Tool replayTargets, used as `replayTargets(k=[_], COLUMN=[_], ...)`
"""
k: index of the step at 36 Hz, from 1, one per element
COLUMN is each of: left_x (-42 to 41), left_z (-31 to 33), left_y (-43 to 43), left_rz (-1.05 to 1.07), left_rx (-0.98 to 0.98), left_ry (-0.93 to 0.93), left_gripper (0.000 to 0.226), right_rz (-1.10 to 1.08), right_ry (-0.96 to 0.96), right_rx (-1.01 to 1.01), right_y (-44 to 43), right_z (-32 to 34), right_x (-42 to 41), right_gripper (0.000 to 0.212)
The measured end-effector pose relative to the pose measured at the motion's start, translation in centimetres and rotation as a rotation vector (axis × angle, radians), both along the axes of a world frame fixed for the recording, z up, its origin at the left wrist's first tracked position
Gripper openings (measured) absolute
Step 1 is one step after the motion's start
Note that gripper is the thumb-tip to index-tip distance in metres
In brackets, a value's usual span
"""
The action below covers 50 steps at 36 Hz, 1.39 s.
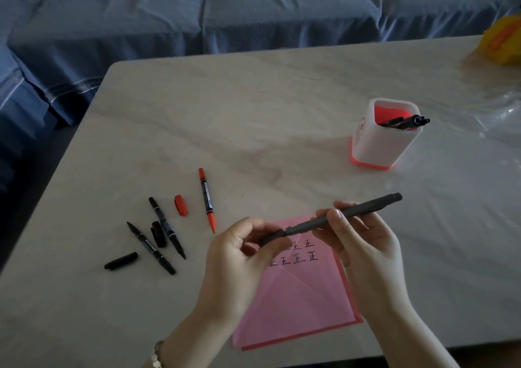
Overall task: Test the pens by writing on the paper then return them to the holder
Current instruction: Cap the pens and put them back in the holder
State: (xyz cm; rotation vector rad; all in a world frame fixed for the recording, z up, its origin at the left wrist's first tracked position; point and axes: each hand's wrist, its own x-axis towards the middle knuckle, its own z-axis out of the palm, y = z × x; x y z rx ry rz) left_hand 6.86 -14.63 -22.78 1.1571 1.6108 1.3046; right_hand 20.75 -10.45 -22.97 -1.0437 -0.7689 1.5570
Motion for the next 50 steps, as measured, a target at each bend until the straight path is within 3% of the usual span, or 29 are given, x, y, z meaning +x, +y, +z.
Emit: replayTargets(k=[10, 17, 28, 36, 40, 43, 45, 48, 50], left_x=[-0.2, 0.1, 1.2, 2.2, 2.2, 1.9, 1.5, 0.5, -0.2], left_z=[-0.9, -1.0, -0.6, -0.1, -1.5, -2.1, -2.1, -2.3, -2.6], left_y=[-0.4, -0.7, -0.8, 1.5, 3.3, 4.4, 4.8, 4.8, 4.7], left_rz=[-0.172, -0.211, -0.312, -0.388, -0.411, -0.325, -0.242, -0.176, -0.161], left_rx=[0.013, 0.017, 0.076, -0.051, -0.183, -0.165, -0.133, -0.105, -0.100], left_ry=[0.198, 0.191, 0.154, -0.026, 0.177, 0.305, 0.331, 0.371, 0.422], left_gripper=[0.019, 0.017, 0.014, 0.016, 0.014, 0.004, 0.011, 0.013, 0.013], right_rz=[0.052, 0.143, 0.140, 0.143, 0.148, 0.055, -0.078, -0.304, -0.411], right_ry=[-0.034, -0.009, 0.186, 0.091, -0.135, -0.167, -0.152, -0.351, -0.485], right_rx=[-0.037, 0.015, -0.028, 0.058, 0.039, 0.150, 0.288, 0.595, 0.727], right_y=[-0.1, -0.3, -0.6, 0.9, 2.0, 3.4, 5.0, 8.3, 10.9], right_z=[-0.5, -0.6, -0.7, 0.1, 0.1, 0.7, 2.1, 3.9, 4.5], right_x=[0.3, 0.7, 1.7, 3.0, 2.7, 2.7, 3.6, 5.7, 6.7], right_gripper=[0.062, 0.049, 0.046, 0.034, 0.010, 0.003, 0.018, 0.021, 0.008])
